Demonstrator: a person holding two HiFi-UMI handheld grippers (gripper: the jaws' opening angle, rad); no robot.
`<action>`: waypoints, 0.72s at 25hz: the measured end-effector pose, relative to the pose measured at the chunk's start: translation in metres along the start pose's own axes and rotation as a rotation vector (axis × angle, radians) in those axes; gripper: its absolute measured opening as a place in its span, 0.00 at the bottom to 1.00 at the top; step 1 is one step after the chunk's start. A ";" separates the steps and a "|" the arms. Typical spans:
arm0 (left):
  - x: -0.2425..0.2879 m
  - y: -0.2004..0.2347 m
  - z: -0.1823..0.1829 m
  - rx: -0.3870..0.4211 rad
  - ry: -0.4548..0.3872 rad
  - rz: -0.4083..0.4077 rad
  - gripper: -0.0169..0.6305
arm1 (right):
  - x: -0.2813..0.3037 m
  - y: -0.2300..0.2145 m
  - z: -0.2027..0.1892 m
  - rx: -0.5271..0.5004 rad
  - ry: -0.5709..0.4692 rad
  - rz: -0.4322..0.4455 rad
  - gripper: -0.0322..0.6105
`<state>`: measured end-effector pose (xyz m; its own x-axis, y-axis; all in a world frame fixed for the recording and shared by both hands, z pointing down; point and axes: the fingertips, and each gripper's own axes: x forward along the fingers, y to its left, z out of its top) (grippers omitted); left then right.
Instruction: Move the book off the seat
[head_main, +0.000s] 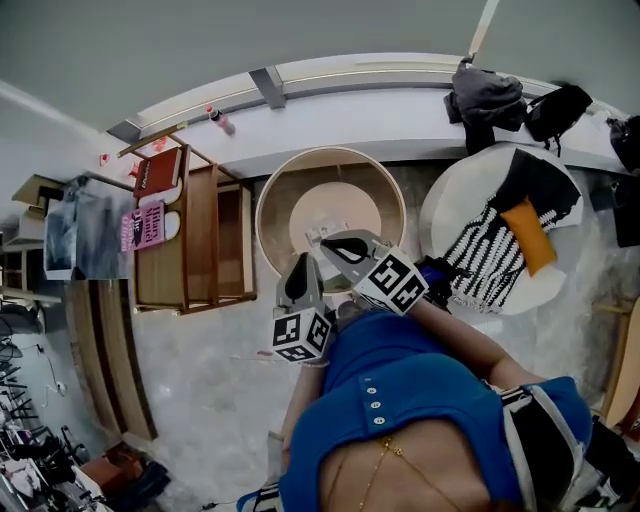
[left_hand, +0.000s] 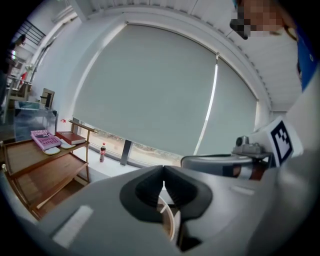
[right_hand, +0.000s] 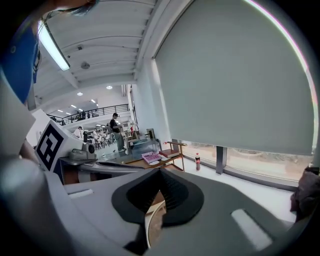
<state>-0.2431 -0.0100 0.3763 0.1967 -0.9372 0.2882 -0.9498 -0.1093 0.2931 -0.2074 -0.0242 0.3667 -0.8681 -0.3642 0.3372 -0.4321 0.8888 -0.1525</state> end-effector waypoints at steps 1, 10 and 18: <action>-0.001 -0.002 0.003 -0.002 -0.005 -0.005 0.03 | -0.003 0.002 0.002 0.001 -0.010 0.004 0.05; -0.003 -0.017 0.020 0.014 -0.047 -0.024 0.03 | -0.012 0.007 0.013 0.015 -0.065 0.023 0.05; -0.002 -0.021 0.014 0.003 -0.033 -0.018 0.03 | -0.017 0.003 0.008 0.032 -0.056 0.019 0.05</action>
<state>-0.2265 -0.0099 0.3569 0.2056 -0.9454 0.2527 -0.9470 -0.1271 0.2949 -0.1961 -0.0174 0.3536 -0.8882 -0.3630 0.2817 -0.4221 0.8868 -0.1881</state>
